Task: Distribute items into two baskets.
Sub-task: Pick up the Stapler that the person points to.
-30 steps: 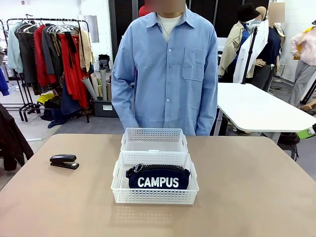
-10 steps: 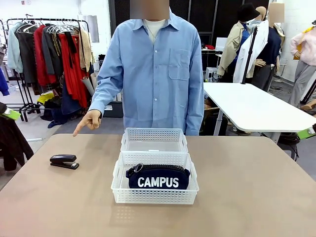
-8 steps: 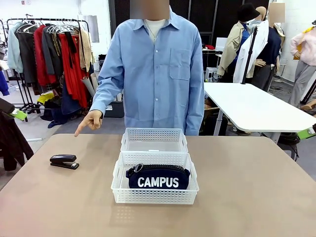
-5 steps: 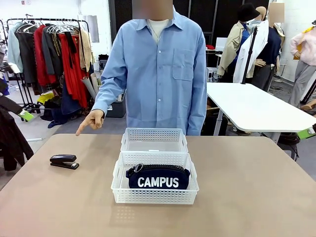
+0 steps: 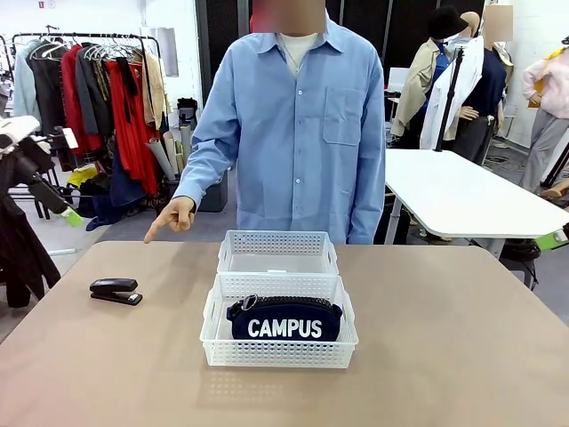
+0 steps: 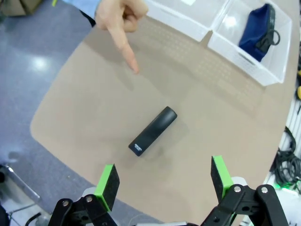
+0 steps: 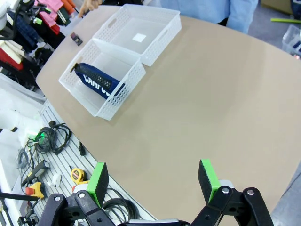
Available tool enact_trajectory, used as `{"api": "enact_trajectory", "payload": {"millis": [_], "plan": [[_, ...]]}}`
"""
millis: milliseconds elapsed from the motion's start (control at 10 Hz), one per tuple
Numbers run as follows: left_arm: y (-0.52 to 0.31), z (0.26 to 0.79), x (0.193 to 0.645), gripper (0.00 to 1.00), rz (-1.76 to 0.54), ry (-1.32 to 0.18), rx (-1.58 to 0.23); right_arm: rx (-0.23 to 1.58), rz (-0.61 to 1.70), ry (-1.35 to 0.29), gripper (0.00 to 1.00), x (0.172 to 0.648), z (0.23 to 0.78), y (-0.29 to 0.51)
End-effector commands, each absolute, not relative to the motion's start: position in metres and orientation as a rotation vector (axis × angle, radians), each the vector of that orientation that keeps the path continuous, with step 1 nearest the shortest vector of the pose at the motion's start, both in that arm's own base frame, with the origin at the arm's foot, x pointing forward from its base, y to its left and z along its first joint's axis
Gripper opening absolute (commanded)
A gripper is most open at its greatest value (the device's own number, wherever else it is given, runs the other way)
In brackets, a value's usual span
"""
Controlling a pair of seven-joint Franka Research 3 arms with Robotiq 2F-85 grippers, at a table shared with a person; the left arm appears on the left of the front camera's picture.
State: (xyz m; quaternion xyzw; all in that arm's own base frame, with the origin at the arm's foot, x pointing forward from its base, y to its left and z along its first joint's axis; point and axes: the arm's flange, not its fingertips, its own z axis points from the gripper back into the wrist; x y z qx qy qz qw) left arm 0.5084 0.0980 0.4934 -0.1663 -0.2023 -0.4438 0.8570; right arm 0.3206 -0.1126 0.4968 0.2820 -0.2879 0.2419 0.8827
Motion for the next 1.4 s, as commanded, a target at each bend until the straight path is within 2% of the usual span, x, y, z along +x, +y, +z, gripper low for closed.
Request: {"api": "enact_trajectory", "payload": {"millis": [0, 400, 1100, 1300], "plan": [[0.097, 0.491, 0.524, 1.00, -1.041, -0.356, -0.345, 0.594, 0.499, -0.598, 1.00, 0.321, 0.499, -0.113], [0.078, 0.465, 0.534, 1.00, -1.248, -0.263, -0.234, 0.594, 0.499, -0.598, 1.00, 0.321, 0.499, -0.113], [0.064, 0.434, 0.552, 1.00, -1.522, -0.226, -0.157, 0.594, 0.499, -0.598, 1.00, 0.321, 0.499, -0.113], [0.056, 0.424, 0.557, 1.00, -1.612, -0.263, -0.082, 0.594, 0.499, -0.598, 1.00, 0.321, 0.499, -0.113]]}}
